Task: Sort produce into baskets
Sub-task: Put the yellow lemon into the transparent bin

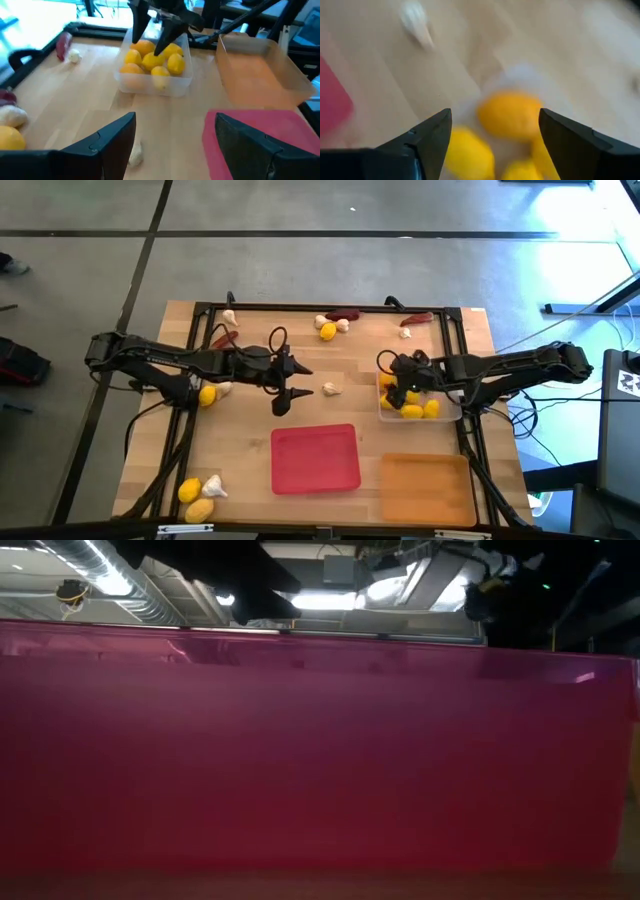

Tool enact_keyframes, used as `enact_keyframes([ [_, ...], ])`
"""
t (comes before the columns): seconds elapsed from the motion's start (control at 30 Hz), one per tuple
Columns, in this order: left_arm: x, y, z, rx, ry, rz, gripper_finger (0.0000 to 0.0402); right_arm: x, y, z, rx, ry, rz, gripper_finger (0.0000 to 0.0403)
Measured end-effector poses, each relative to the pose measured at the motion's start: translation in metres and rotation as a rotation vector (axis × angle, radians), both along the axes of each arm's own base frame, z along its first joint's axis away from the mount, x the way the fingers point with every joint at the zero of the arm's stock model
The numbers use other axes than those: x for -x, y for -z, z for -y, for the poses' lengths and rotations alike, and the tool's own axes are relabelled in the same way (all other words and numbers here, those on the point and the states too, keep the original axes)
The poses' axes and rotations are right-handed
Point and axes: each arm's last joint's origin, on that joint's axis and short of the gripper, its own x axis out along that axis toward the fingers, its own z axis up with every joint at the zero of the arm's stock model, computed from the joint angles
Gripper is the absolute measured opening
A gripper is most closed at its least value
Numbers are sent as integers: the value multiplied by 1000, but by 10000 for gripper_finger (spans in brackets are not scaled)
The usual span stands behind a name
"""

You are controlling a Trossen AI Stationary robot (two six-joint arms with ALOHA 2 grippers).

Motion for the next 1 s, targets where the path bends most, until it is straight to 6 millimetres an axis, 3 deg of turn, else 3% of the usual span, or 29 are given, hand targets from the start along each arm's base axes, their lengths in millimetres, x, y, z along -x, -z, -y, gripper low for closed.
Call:
enact_keyframes([
  [0.23,-12,9,-11,-33,-155,28,267,-21,-13,1,131,-61,197,294],
  [0.5,-24,26,-37,-21,-377,-18,267,-31,-11,1,196,-97,219,294],
  [0.7,-51,36,-59,-13,-449,-74,267,-37,-3,1,221,-109,169,294],
  [1.0,-90,56,-110,-3,-611,-244,266,-40,4,1,237,-115,131,294],
])
